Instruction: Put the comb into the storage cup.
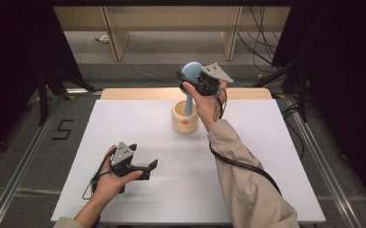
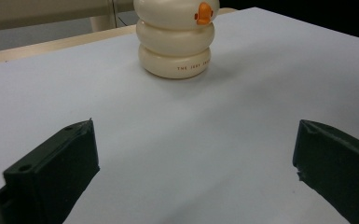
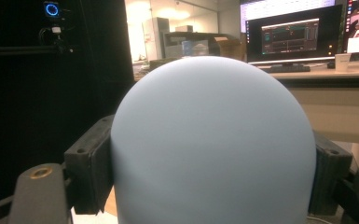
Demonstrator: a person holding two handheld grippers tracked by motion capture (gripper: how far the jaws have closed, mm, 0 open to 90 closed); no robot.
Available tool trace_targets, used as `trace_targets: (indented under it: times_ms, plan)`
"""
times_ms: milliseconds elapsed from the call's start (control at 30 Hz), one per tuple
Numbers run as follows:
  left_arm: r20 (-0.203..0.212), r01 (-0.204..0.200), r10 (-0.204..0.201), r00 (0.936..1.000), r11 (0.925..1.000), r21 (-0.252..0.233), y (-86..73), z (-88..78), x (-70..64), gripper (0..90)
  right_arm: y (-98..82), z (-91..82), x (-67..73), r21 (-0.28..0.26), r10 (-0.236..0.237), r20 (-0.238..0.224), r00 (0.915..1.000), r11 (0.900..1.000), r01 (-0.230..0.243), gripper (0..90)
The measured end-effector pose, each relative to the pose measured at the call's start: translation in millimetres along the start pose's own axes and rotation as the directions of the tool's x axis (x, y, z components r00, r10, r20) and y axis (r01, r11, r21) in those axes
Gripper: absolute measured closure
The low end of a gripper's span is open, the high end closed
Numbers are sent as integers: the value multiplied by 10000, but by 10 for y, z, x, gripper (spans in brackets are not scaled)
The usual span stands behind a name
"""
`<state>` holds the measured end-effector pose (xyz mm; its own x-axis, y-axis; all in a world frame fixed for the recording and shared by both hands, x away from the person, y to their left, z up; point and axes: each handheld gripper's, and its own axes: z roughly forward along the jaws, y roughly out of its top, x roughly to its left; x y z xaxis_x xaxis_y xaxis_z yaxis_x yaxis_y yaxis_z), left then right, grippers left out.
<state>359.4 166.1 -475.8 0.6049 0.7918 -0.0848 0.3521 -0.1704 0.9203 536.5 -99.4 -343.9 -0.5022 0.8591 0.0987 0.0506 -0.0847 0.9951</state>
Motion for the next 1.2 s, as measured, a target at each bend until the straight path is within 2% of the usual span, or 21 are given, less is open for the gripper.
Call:
trace_targets:
  times_ms: [1200]
  plan:
    - [-4,46,-46,10000,10000,-9,0,2,1,0,-115,22,-3,163,37,-51,10000,9999,-36,215]
